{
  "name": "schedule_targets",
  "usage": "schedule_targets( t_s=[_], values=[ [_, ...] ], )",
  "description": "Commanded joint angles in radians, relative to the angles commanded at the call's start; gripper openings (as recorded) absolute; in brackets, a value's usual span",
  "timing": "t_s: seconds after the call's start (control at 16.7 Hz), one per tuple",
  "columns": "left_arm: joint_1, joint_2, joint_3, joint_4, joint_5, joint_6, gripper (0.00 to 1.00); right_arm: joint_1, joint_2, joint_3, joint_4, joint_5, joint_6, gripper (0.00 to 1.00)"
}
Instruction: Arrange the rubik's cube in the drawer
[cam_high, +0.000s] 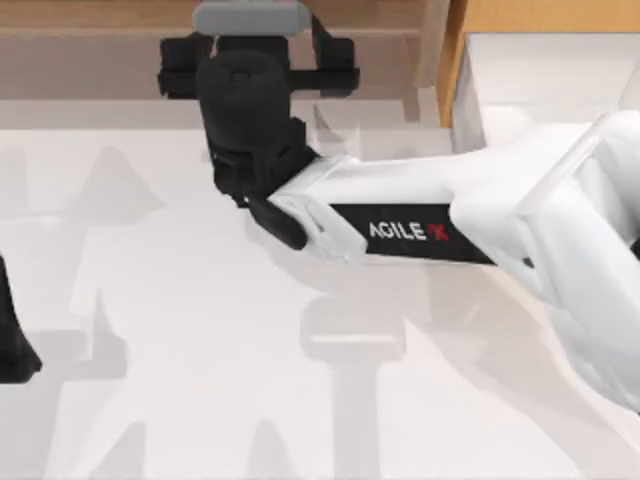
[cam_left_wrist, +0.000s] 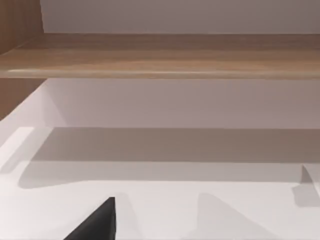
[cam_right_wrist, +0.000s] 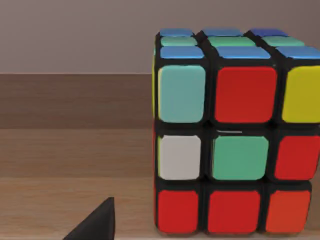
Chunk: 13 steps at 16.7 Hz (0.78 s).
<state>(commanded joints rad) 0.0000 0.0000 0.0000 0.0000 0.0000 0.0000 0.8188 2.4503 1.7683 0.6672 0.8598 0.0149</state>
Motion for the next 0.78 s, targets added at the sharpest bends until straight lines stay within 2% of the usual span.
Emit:
schedule_targets(
  t_s=[0.78],
  values=[
    [0.000, 0.000, 0.000, 0.000, 0.000, 0.000, 1.00, -0.076, 0.184, 0.350, -0.159, -0.077, -0.004, 1.00]
  ],
)
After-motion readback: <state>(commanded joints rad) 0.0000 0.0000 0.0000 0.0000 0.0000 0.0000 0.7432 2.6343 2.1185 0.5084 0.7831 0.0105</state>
